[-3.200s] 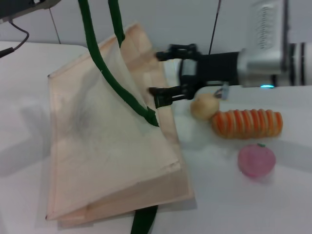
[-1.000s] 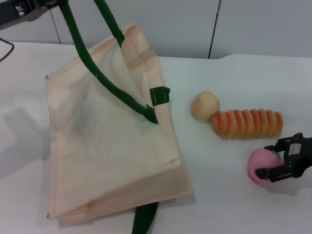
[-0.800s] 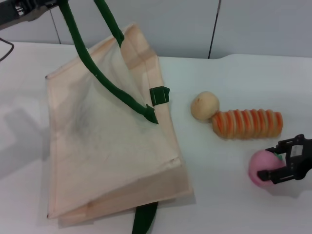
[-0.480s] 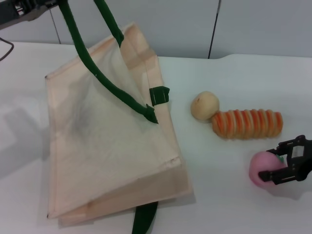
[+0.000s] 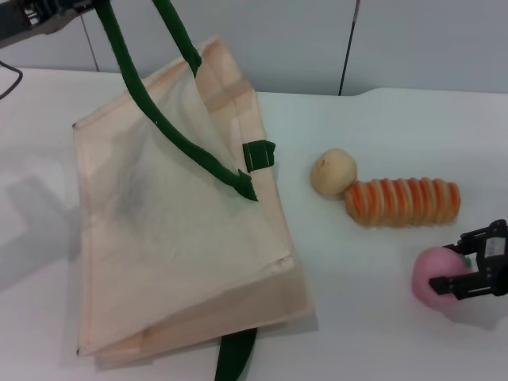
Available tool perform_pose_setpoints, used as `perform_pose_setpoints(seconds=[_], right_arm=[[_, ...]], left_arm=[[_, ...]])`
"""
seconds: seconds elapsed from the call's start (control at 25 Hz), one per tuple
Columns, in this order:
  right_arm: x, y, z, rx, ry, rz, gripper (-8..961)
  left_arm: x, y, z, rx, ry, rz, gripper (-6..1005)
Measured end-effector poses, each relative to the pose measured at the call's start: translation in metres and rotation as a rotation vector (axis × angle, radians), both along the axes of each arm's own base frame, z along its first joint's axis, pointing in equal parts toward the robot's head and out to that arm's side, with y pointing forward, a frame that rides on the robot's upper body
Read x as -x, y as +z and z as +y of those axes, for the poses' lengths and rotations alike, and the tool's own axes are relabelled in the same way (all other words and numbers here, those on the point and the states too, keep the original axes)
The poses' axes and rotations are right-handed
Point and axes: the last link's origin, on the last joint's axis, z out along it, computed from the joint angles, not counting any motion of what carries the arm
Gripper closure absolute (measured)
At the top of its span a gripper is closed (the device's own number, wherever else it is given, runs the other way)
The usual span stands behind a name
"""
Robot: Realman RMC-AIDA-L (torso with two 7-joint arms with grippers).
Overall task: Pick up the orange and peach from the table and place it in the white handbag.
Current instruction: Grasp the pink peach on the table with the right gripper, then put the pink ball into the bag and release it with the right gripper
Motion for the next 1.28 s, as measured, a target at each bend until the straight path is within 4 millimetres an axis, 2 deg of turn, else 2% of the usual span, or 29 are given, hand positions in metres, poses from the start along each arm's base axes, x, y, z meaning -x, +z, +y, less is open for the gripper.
perform_pose_setpoints(seconds=[0.44, 0.68, 0.8, 0.96, 1.16, 1.28], right_arm=[[0.001, 0.005, 0.0, -0.024, 0.003, 0.017, 367], [0.011, 0.021, 0.009, -0.126, 0.037, 0.093, 402], [0.03, 0.027, 0.022, -0.189, 0.095, 0.168, 423], [0.063, 0.023, 0.039, -0.195, 0.185, 0.235, 437], [0.108, -0.008, 0.061, -0.147, 0.288, 0.303, 438], [0.123, -0.03, 0.069, -0.13, 0.313, 0.295, 441]], left_arm=[[0.0, 0.0, 0.0, 0.0, 0.0, 0.0, 829], [0.0, 0.0, 0.0, 0.0, 0.001, 0.0, 823], [-0.002, -0.001, 0.001, 0.002, -0.004, -0.003, 820], [-0.012, -0.007, 0.007, 0.019, -0.029, -0.015, 816], [-0.027, -0.01, 0.015, 0.037, -0.068, -0.013, 811], [-0.032, -0.011, 0.017, 0.041, -0.079, -0.014, 809]])
